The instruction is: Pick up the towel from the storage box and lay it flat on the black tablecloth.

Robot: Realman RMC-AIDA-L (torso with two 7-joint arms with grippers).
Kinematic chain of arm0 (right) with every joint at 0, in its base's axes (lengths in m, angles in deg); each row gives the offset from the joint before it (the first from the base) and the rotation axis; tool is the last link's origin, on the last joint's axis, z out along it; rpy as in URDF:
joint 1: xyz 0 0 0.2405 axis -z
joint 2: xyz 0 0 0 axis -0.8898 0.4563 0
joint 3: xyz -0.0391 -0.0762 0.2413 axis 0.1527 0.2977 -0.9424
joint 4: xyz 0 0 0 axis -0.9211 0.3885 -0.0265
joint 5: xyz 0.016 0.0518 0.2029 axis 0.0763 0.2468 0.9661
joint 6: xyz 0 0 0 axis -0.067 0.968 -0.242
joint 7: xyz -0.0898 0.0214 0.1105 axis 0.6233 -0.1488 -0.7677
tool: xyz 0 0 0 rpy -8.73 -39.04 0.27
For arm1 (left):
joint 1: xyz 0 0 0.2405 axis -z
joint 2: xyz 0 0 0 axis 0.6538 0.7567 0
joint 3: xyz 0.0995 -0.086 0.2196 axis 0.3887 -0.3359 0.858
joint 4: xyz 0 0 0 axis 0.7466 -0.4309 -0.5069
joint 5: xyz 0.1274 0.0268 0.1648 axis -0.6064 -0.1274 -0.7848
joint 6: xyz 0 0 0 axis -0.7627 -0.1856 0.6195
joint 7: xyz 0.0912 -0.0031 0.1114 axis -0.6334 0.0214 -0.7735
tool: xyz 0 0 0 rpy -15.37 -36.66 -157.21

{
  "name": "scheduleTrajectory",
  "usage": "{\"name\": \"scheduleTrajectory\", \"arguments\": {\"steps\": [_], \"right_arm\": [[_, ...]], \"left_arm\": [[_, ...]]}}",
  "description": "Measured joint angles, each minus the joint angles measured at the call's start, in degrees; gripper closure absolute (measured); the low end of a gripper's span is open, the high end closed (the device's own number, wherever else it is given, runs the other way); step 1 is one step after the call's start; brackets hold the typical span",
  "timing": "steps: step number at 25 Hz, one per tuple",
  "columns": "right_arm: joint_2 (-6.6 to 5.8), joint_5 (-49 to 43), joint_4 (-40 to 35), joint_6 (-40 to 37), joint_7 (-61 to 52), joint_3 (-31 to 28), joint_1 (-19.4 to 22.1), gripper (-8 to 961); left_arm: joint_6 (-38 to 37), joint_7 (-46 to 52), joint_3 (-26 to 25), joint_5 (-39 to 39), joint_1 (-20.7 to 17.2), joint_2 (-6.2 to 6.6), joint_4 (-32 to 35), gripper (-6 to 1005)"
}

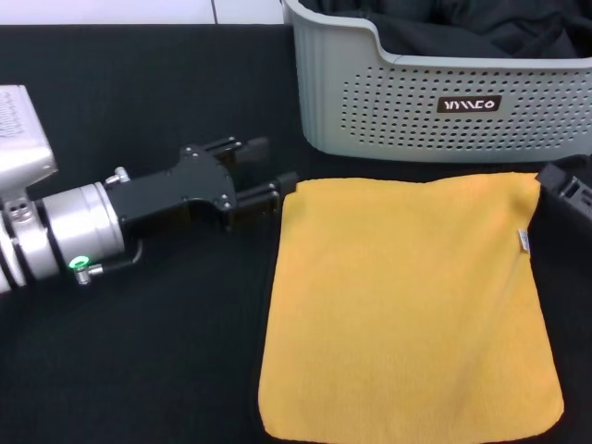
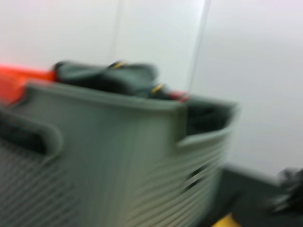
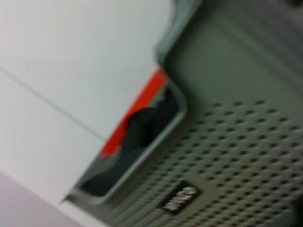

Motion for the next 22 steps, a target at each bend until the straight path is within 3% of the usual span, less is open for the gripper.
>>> {"name": "scheduleTrajectory", "arguments": {"steps": [7,8,14,22], "right_arm": [[0.28,-6.0,-3.4,19.7,19.3,4.5,1.1,151],[-0.26,-9.9,-8.8,20.5,21.5,7.2,2.3,152],[-1.47,-19.9,-18.4,19.8,20.2,7.7,3.6,156],[-3.2,-20.9,-27.1,20.0,16.8,5.8,6.1,157]], "left_arm": [[-22.6,-0.2,0.6,-3.2,0.2,0.25,0.4,324],[-25.0,0.0,0.6,-3.9,0.2,0.25,0.5,324],[-31.5,0.9,0.8,-7.7,0.0,1.59,0.5,324],[-33.3,1.5,0.1,-6.8,-1.3,2.52,0.6,324]]}}
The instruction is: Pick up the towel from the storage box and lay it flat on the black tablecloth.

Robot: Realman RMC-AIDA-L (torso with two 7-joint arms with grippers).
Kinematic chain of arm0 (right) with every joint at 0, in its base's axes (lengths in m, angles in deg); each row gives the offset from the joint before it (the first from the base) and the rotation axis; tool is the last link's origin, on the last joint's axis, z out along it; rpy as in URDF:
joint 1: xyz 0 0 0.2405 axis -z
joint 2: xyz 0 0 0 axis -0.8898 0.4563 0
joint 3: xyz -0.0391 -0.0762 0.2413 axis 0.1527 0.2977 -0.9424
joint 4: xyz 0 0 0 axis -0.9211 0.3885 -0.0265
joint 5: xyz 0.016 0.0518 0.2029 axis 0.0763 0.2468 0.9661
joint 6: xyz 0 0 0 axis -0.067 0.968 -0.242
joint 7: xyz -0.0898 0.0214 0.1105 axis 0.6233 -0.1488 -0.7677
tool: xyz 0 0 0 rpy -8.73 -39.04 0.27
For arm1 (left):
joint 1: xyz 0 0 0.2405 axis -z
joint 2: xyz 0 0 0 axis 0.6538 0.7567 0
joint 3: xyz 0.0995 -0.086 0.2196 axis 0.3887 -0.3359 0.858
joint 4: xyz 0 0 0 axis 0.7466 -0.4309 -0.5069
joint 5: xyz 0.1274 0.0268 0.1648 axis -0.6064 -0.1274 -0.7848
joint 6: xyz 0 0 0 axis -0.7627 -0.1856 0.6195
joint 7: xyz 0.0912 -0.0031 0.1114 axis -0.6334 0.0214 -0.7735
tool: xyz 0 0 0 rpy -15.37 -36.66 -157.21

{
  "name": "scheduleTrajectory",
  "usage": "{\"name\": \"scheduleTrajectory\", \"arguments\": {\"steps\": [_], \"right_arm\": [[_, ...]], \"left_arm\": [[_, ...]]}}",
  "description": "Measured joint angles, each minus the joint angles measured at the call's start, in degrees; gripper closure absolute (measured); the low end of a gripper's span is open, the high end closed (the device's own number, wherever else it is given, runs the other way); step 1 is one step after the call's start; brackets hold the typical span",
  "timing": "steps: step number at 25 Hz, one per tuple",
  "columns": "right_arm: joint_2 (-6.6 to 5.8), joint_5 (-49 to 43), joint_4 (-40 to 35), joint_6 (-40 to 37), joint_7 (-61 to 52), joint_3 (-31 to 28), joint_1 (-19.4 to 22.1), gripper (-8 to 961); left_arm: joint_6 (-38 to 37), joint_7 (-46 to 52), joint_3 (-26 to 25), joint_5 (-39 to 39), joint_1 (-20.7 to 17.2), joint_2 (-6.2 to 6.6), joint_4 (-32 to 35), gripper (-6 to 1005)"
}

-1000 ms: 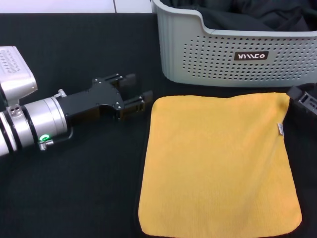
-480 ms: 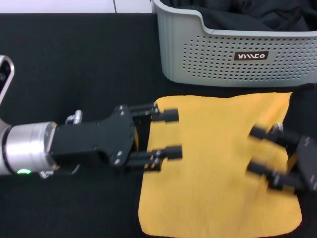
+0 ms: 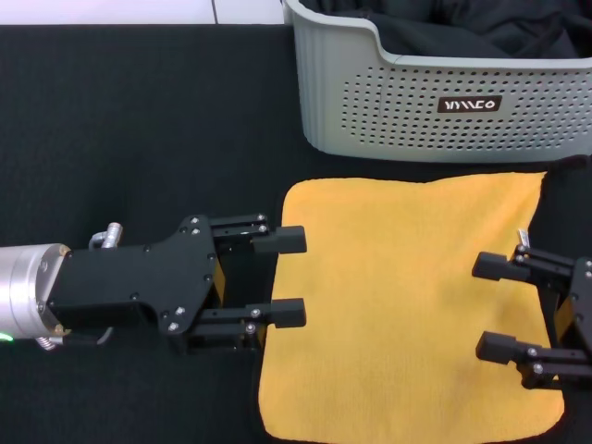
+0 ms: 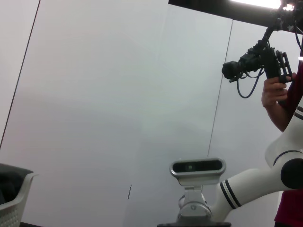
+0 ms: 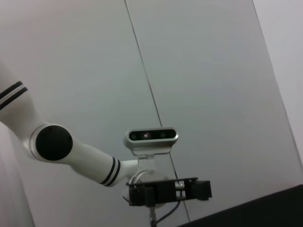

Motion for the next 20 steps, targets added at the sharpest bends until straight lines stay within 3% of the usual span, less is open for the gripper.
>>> {"name": "scheduleTrajectory", "arguments": {"steps": [8,14,20], "right_arm": [[0.13,-0.7,-3.4,0.0,-3.0,0.0,-2.3,157],[1.81,-3.5,-3.1,-0.3,-2.7,-0.3,-4.3,157],[1.93,-4.1,-2.0,-0.3,-3.0,-1.8,-5.9,157]], "left_arm": [[0.3,1.2,-1.0,0.2,1.3,-0.1,0.0,324],[0.2,2.7,-1.6,0.6,1.8,0.77,0.0,324],[0.2,2.9,-1.4,0.6,1.7,1.09,0.0,324]]}}
